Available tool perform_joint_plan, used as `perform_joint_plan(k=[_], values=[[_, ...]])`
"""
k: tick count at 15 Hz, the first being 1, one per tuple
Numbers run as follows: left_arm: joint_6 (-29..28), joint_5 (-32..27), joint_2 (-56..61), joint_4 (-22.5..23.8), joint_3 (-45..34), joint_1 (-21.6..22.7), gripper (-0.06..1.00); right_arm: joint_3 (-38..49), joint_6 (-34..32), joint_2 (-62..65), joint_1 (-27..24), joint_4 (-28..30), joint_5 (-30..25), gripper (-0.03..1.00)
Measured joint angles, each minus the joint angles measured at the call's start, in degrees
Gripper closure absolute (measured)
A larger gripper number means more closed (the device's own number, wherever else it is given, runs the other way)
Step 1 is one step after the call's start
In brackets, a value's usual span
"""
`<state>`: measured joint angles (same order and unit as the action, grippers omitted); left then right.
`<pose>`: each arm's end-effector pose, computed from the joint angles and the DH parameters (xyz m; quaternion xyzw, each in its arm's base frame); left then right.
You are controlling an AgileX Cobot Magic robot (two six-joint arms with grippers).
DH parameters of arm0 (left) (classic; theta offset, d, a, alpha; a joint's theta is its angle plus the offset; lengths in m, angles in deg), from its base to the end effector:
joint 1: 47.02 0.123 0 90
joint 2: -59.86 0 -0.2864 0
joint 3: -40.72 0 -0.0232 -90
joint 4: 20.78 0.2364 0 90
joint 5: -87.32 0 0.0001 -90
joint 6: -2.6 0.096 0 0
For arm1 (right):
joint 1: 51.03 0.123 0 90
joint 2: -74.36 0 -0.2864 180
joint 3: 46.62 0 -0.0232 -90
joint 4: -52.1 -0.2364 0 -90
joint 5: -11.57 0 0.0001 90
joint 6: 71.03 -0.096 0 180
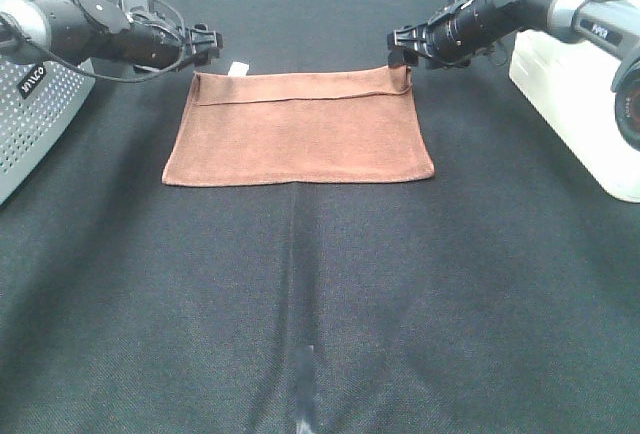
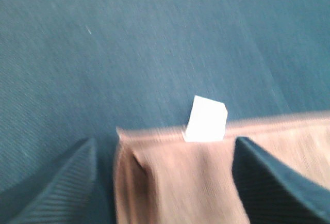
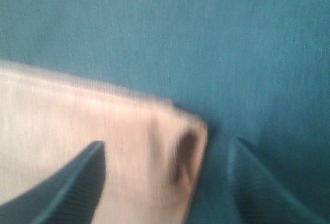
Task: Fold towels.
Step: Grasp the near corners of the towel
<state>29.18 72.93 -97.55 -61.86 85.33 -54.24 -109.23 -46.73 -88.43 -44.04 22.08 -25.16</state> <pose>0.5635 -0.0873 0.1101 -0.0103 0.8797 -0.1560 0.4491 0.5694 0.0988 0.1262 -0.1111 0.9018 0.1644 0.3838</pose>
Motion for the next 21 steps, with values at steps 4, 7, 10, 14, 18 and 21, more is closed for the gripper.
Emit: perform_joint_plan(k=[4, 7, 10, 14, 18, 21], values=[[-0.3, -14.4, 2.8, 0.5, 0.0, 2.6, 0.22, -0.2, -1.9, 3.4, 0.0, 0.9, -13.7, 0.29], [-4.0, -25.2, 5.1, 1.3, 0.3, 3.2, 0.22, -0.2, -8.5, 4.1, 0.0, 1.9, -23.1, 0.29], [-13.4, -33.6, 5.3, 6.1, 0.3, 3.2, 0.22, -0.2, -13.1, 6.4, 0.0, 2.8, -27.7, 0.29], [-20.5, -37.0, 11.1, 9.5, -4.4, 3.2, 0.22, -0.2, -15.3, 9.9, 0.0, 4.4, -32.4, 0.29], [-19.9, -33.0, 20.9, 10.0, -23.1, 3.2, 0.22, 6.5, -15.9, 16.1, -0.3, 4.1, -32.5, 0.29], [-19.7, -27.8, 27.2, 10.2, -33.6, 3.2, 0.22, 16.2, -14.0, 20.7, -1.8, 0.6, -32.5, 0.29]])
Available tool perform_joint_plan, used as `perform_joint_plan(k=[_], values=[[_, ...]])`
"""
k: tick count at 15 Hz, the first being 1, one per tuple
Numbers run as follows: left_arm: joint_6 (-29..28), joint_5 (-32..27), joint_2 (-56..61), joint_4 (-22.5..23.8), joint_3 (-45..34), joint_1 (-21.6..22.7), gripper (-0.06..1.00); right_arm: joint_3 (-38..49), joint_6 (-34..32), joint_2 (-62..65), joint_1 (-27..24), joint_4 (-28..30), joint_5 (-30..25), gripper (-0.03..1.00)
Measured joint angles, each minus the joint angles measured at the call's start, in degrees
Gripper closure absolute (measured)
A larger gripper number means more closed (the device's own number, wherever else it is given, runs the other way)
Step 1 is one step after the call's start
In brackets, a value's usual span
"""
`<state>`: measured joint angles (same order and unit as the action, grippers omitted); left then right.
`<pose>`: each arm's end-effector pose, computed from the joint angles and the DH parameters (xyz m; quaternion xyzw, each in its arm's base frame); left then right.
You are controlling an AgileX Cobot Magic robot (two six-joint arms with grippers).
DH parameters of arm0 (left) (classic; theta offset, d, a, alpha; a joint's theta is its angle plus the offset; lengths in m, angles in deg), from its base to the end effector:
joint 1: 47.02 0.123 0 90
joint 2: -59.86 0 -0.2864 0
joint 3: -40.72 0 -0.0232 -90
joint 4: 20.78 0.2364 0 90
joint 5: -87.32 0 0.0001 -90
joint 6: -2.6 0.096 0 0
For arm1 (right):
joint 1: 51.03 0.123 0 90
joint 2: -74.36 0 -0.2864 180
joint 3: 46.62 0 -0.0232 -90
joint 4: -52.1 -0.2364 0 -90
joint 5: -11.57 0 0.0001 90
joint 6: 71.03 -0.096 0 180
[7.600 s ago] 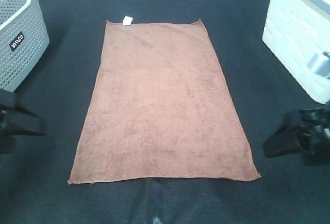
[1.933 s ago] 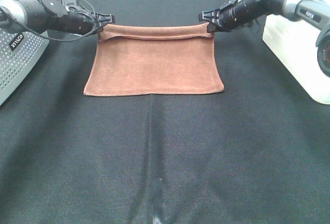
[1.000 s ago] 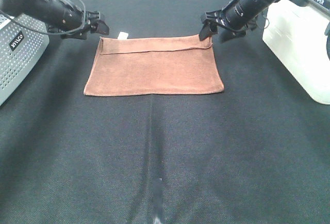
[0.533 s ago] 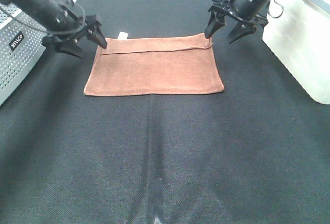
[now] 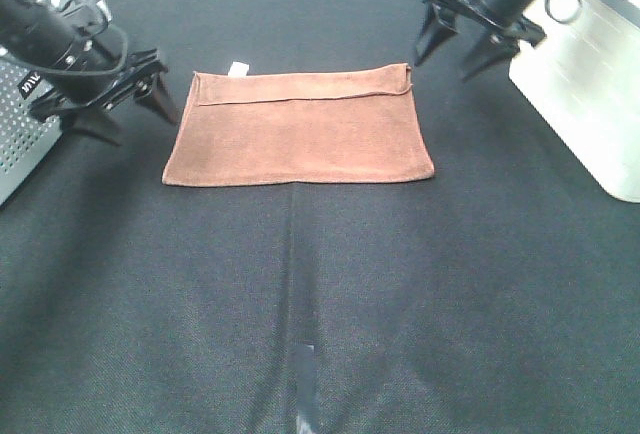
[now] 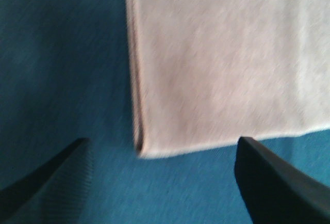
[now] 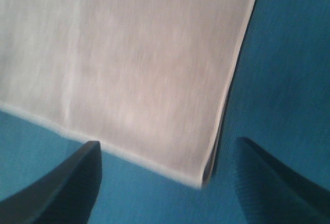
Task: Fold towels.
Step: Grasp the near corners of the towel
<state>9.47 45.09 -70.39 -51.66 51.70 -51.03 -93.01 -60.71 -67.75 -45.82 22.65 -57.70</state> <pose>0.4341 -0.0637 0.1632 -0.0749 0.9628 -0.2044 0.1601 0.4835 0.0884 0.2172 -0.0719 0.9579 0.2416 0.1372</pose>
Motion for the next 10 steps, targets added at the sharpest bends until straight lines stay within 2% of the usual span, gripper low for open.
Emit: perform_joint_plan(k=[2, 6, 8, 10], values=[[0.2, 1.9, 0.6, 0.4, -3.6, 0.0, 0.22, 7.5, 1.4, 3.3, -0.2, -1.4, 0.5, 0.29], [0.3, 4.5, 0.5, 0.6, -4.5, 0.0, 0.22, 19.2, 4.1, 4.5, -0.1, -1.7, 8.7, 0.29], [0.4, 7.1, 0.5, 0.6, -4.5, -0.2, 0.22, 22.3, 6.2, 4.5, 0.4, -1.7, 12.5, 0.29], [0.4, 7.8, 0.3, 0.6, -4.5, -0.3, 0.22, 22.7, 6.8, 4.2, 0.8, -1.7, 12.9, 0.29]])
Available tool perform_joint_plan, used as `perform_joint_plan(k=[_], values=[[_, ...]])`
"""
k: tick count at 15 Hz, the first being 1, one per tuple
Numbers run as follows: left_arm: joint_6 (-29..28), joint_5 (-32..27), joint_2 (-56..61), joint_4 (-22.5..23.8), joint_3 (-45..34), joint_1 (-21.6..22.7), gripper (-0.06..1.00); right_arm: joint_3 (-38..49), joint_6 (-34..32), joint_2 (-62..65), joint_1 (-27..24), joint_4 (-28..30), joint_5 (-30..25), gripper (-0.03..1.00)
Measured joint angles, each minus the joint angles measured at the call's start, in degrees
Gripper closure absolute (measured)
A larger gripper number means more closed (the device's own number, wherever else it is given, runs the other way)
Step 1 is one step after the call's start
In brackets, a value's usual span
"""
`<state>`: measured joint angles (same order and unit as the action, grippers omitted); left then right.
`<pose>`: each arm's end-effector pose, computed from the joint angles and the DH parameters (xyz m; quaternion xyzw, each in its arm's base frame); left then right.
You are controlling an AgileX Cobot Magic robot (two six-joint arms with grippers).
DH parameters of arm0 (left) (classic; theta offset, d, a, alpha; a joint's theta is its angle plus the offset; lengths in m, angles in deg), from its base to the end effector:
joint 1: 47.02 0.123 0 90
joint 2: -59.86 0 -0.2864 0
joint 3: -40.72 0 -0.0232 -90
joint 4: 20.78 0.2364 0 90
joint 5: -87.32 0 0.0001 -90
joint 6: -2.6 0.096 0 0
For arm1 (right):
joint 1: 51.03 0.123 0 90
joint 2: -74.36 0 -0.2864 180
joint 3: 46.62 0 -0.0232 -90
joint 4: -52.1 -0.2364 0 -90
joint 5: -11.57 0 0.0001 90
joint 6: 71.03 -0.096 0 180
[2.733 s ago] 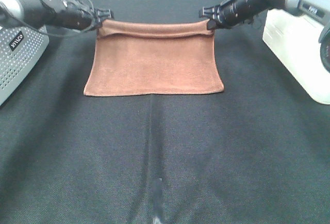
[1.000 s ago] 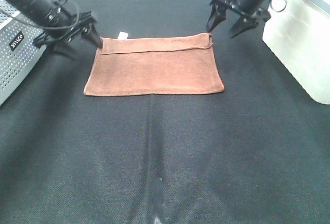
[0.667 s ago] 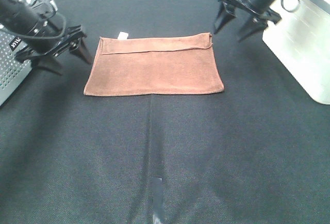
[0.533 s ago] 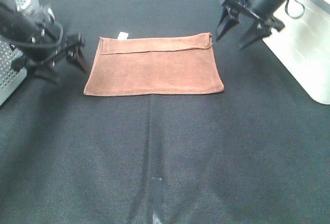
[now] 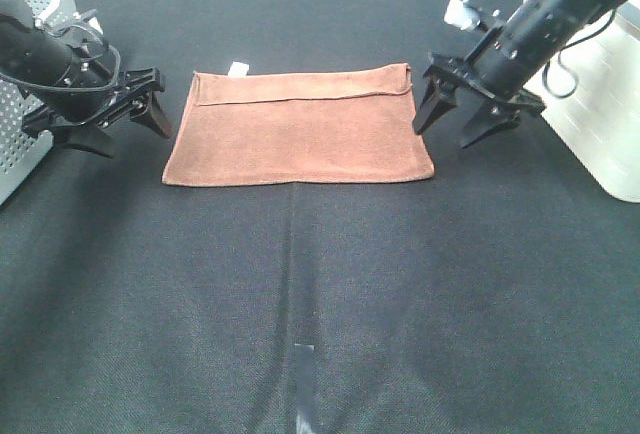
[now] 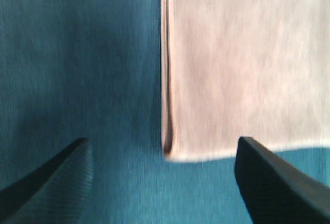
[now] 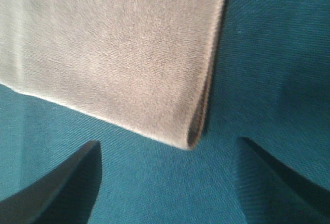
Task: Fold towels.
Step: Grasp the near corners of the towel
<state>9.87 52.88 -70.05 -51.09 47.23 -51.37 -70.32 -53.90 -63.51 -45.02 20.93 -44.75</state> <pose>0.4308 -0.0603 0.1492 -0.0863 0.9609 -0.1817 0.1902 0.4512 0.0891 0.1553 -0.0652 0.9665 0.2263 0.1023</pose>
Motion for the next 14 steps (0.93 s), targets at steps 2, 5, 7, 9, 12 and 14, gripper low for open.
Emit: perform_joint_plan(k=[2, 5, 7, 9, 12, 14], values=[[0.0, 0.4, -1.2, -0.6, 0.1, -0.9, 0.22, 0.3, 0.5, -0.5, 0.4, 0.1, 0.2, 0.29], [0.0, 0.3, -5.0, -2.1, 1.1, -1.8, 0.22, 0.4, 1.9, -0.7, 0.4, -0.2, 1.0, 0.29], [0.0, 0.3, -6.6, -3.4, 2.2, -2.3, 0.22, 0.4, 2.5, -2.5, 0.4, -2.1, 1.5, 0.29], [0.2, 0.4, -7.8, -3.7, 3.8, -3.0, 0.25, 0.4, 4.0, -4.6, 0.4, -5.0, 1.8, 0.29], [0.9, -0.2, -10.4, -5.2, 7.1, -3.8, 0.34, 0.4, 6.7, -6.6, 0.4, -10.7, 3.4, 0.33], [0.9, -0.5, -10.7, -5.2, 7.6, -3.8, 0.41, 0.4, 6.8, -6.9, 0.4, -10.7, 4.1, 0.4]])
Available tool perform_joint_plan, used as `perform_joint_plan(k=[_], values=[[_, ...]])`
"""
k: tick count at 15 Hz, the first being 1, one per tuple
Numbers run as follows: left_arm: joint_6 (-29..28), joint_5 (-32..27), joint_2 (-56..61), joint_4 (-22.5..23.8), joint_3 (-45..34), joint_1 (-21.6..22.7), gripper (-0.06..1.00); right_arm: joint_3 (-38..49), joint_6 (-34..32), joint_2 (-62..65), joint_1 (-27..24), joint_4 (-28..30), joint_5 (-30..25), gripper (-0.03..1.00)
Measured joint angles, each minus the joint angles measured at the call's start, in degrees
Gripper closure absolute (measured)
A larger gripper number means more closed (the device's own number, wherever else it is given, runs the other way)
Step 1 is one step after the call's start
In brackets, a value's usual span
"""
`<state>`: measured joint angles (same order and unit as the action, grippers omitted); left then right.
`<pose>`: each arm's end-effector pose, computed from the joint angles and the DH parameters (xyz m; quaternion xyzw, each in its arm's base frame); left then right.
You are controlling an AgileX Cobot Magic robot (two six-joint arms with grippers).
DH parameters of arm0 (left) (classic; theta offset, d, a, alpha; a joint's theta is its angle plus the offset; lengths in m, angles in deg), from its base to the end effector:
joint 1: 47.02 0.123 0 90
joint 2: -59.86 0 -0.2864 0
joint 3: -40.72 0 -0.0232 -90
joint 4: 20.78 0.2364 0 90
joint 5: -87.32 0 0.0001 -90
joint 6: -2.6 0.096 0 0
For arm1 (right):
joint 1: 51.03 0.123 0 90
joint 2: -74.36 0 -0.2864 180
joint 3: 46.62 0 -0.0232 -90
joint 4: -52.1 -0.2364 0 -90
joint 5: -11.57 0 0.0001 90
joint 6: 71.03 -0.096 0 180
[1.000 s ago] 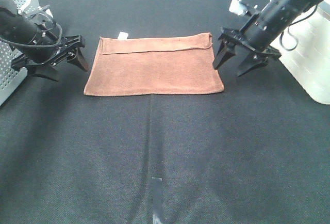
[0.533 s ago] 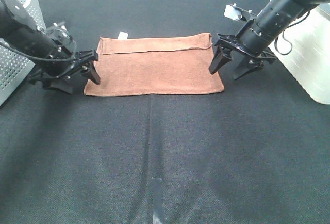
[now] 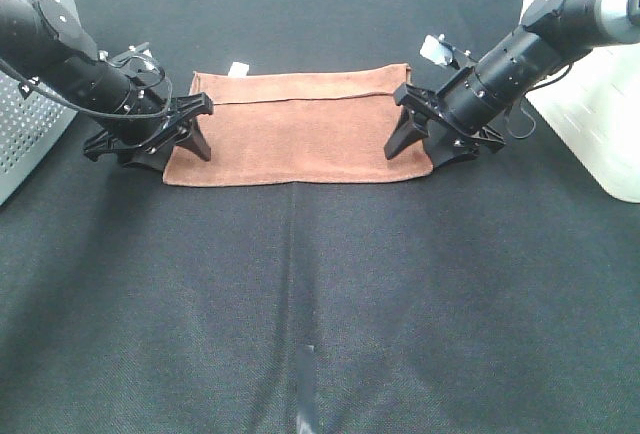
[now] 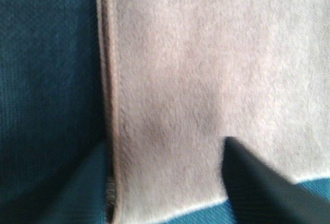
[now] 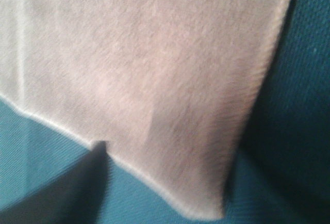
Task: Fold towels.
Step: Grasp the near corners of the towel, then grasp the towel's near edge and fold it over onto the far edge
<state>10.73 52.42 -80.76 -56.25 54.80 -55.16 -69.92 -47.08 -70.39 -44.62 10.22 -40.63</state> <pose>0.4525 -0.0970 0.0998 -0.0832 0.9615 -0.2123 0.1536 0.4597 0.1026 0.1059 -0.0482 0.9532 0.2828 0.0960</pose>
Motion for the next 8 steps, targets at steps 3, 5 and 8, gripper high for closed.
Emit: perform_joint_plan(k=[3, 5, 8], values=[[0.1, 0.0, -0.7, 0.1, 0.1, 0.0, 0.86, 0.0, -2.1, -0.3, 0.0, 3.5, 1.8, 0.73], [0.1, -0.2, -0.8, 0.1, 0.1, 0.0, 0.93, 0.0, -5.0, -0.3, 0.0, 6.9, 2.1, 0.94], [0.1, -3.2, 0.1, 1.9, 0.0, 0.0, 0.93, 0.0, -6.5, 0.1, 0.0, 7.9, 1.2, 0.97]])
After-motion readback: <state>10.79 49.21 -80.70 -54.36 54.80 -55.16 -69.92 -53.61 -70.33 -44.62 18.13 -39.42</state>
